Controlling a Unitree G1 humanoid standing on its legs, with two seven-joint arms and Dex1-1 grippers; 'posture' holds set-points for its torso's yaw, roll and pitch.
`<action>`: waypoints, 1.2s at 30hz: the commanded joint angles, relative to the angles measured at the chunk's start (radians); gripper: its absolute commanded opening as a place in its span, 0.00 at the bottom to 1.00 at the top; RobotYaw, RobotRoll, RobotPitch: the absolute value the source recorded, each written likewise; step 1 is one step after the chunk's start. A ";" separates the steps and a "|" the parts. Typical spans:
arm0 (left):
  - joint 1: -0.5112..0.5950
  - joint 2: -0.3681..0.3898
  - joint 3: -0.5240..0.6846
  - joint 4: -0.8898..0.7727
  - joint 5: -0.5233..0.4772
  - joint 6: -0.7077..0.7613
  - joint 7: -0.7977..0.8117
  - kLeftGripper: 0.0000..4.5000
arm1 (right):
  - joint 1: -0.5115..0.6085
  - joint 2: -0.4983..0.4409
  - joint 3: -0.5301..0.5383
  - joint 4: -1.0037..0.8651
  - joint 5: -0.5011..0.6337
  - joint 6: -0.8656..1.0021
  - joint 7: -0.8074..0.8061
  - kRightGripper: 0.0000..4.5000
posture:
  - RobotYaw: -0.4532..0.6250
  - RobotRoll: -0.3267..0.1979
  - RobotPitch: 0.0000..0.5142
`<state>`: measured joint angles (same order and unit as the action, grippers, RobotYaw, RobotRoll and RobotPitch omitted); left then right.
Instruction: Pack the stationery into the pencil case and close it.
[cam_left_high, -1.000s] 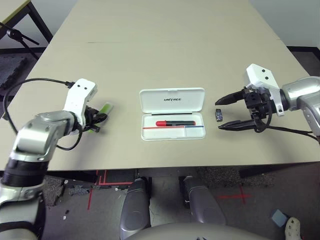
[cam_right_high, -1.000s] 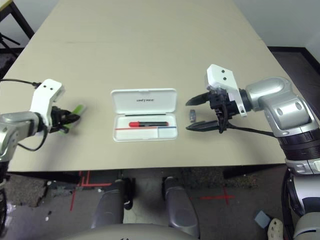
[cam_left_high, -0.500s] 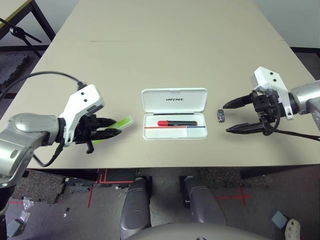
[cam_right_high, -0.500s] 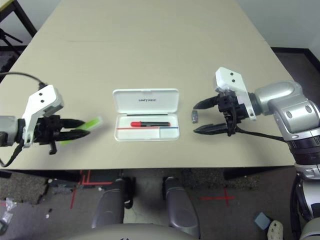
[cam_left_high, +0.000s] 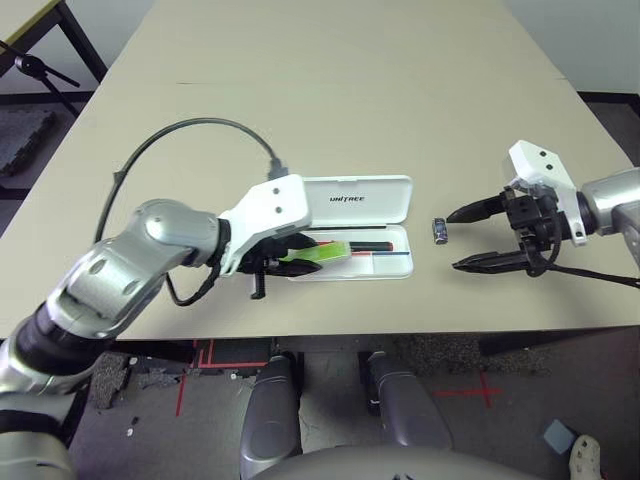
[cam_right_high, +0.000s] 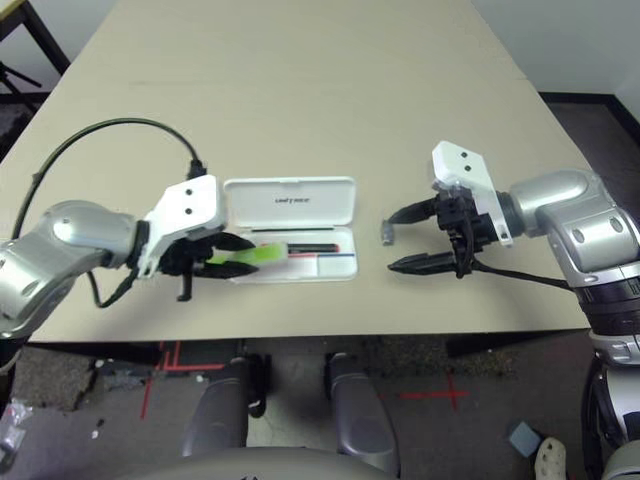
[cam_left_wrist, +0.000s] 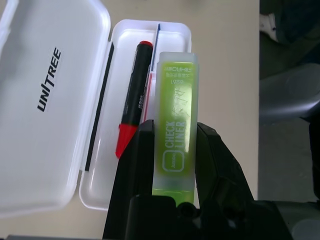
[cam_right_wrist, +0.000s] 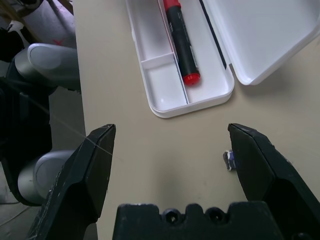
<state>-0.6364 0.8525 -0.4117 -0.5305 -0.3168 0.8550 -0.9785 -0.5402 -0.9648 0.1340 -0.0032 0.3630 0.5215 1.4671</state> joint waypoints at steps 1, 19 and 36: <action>-0.018 -0.020 -0.078 0.027 0.072 -0.019 0.006 0.24 | 0.003 0.004 -0.002 -0.020 0.007 0.011 -0.006 1.00 | 0.37 0.62 0.36; -0.060 -0.140 -0.173 0.131 0.185 -0.063 -0.030 0.24 | 0.003 0.009 0.004 -0.029 0.000 0.010 -0.014 1.00 | 0.36 0.62 0.36; -0.020 -0.142 -0.108 0.136 0.169 -0.084 -0.044 0.99 | -0.007 0.023 0.002 -0.008 -0.010 -0.016 -0.029 1.00 | 0.36 0.62 0.33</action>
<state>-0.6796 0.6931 -0.5411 -0.3793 -0.1393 0.7832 -1.0090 -0.5439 -0.9410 0.1369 -0.0137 0.3574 0.5138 1.4371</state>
